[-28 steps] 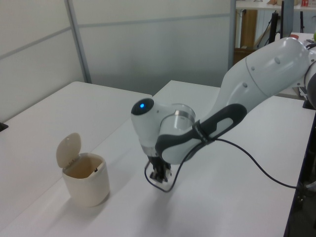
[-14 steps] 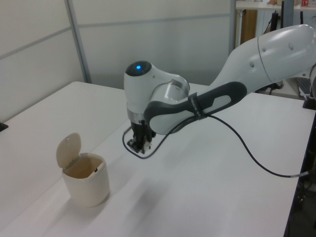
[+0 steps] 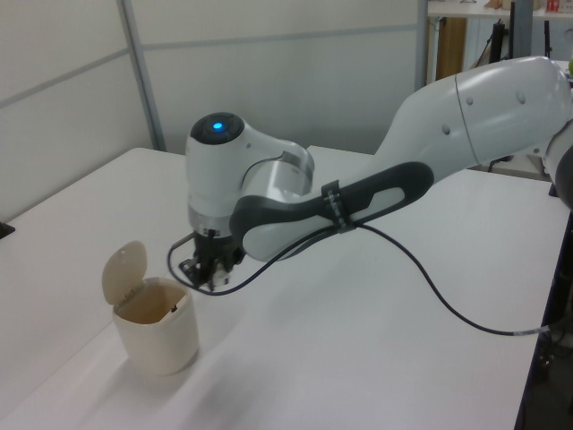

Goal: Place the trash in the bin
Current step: 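Lift the paper ball and carry it over the cream bin opening, then lower the paper ball into the bin and open the gripper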

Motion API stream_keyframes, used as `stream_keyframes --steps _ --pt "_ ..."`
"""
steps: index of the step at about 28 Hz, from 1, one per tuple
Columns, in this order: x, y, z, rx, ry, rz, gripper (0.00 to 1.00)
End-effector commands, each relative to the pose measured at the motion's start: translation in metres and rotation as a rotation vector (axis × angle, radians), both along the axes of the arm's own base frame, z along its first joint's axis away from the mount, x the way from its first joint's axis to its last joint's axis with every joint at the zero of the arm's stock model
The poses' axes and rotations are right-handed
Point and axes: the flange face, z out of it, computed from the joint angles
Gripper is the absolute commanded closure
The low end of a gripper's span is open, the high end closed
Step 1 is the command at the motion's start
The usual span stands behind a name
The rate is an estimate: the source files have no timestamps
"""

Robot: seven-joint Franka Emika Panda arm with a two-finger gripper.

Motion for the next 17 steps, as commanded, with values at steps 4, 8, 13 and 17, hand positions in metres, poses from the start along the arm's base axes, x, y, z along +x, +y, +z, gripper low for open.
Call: stream_keyframes --steps 4,8,13,17 --pt "0.029 0.033 -0.02 -0.023 -0.124 -0.054 1.0" --pt "0.045 0.048 -0.035 -0.03 -0.193 -0.041 1.0" --pt "0.064 0.051 -0.031 -0.02 -0.283 -0.062 1.0" --pt "0.071 0.051 -0.027 -0.031 -0.319 -0.051 0.83"
